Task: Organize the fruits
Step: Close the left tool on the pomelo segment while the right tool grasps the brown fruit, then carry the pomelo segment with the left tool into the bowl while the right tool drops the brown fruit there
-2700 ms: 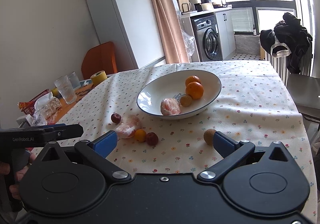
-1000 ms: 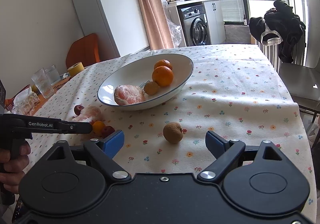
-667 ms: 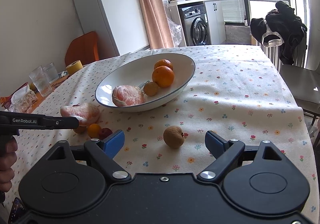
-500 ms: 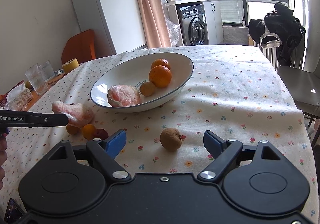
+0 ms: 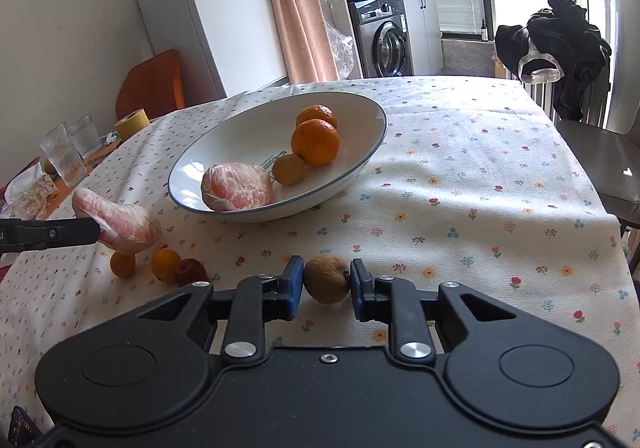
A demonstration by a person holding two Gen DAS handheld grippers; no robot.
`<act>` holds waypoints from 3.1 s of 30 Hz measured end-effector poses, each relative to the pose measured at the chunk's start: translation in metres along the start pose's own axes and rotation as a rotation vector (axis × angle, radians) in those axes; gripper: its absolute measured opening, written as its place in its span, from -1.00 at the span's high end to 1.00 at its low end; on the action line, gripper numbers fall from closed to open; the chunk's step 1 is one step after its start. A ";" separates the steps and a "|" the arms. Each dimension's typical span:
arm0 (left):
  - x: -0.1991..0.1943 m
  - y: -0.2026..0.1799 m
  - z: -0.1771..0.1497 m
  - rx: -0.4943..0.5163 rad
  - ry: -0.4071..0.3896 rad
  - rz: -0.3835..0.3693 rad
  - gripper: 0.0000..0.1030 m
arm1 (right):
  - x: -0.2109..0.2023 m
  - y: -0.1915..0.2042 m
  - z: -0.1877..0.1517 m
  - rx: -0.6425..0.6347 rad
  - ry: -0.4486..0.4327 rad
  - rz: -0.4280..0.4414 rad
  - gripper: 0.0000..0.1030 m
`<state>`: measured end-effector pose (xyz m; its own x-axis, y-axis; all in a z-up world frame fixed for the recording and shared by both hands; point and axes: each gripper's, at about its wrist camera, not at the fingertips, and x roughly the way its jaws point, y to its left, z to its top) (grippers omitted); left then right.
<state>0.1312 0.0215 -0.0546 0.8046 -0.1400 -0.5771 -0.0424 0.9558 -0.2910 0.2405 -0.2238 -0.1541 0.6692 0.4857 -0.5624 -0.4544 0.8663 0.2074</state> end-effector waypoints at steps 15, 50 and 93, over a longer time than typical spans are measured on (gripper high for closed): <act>-0.018 -0.008 0.012 0.029 -0.058 -0.001 0.82 | -0.021 0.020 0.019 -0.035 -0.082 0.054 0.56; 0.052 -0.036 0.063 0.111 -0.014 -0.074 0.82 | 0.007 0.011 0.056 -0.021 -0.101 0.069 0.56; 0.070 -0.017 0.072 0.123 -0.012 0.055 -0.58 | 0.025 0.014 0.065 0.001 -0.067 0.065 0.39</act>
<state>0.2305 0.0146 -0.0350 0.8099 -0.0842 -0.5805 -0.0145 0.9865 -0.1633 0.2891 -0.1919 -0.1130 0.6759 0.5480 -0.4928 -0.4981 0.8325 0.2426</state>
